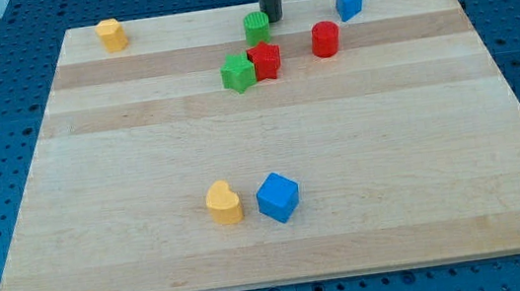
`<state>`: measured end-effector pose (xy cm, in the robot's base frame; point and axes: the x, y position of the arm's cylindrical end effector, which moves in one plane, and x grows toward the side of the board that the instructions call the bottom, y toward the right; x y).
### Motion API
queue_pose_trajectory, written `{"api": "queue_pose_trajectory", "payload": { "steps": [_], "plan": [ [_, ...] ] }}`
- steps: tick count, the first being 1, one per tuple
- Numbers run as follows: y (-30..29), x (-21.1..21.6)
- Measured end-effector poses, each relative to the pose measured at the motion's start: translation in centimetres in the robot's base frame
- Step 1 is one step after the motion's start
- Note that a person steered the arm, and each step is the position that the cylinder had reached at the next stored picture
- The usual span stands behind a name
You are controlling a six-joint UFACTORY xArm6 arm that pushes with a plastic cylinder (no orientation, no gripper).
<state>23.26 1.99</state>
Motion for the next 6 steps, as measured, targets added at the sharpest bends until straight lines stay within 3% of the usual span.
{"api": "queue_pose_trajectory", "payload": {
  "steps": [3, 6],
  "plan": [
    [-5.0, 8.1],
    [-0.7, 7.5]
  ]
}}
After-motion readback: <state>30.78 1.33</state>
